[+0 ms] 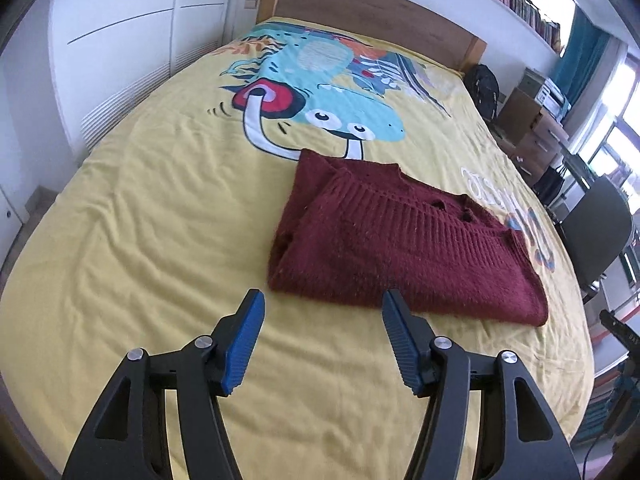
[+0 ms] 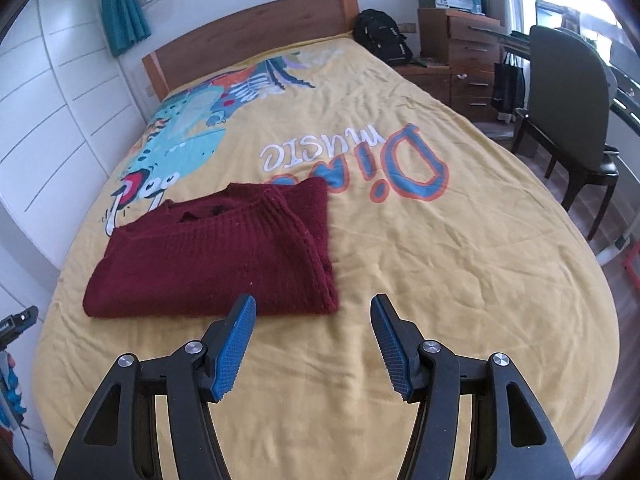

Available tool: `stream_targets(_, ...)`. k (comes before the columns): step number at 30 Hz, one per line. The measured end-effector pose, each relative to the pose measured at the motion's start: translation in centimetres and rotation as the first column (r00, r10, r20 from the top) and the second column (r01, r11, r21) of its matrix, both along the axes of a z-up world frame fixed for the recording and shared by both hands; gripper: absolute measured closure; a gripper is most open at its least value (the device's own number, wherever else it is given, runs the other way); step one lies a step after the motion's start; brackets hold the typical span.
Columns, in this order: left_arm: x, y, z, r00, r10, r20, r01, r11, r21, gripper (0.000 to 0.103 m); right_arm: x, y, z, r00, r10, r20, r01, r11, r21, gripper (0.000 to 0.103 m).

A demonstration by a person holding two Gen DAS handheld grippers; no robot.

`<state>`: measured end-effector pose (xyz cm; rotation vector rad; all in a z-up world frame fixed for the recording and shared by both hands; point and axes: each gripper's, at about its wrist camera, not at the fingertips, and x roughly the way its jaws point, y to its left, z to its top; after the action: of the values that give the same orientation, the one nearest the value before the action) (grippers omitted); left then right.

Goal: Fold small clothes
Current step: 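Raise both open tools away from the folded sweater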

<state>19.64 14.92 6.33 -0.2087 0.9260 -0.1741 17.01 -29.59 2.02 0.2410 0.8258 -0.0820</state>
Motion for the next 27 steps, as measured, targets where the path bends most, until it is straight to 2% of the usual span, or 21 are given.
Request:
stream_targets(14,-3.9,1.3,-1.2,0.999,0.013,-0.047,-0.019,0.992,-0.129,0.047,-5.0,-0.2,1.0,0.999,-0.038,0.013,0.038,0.999,0.003,0.042)
stream_targets(20,-3.7,1.4,-2.8,0.997,0.024,-0.078,-0.038,0.983,-0.182,0.047,-4.9,-0.5,-0.4,0.998,-0.054,-0.019,0.054,0.999,0.003,0.041)
stream_targets(27,-1.7,1.2,-6.0,0.989,0.035,-0.141,-0.065,0.974,-0.216,0.047,-3.1,-1.7,-3.1,0.994,-0.072,-0.077,0.072,0.997,-0.003,0.041)
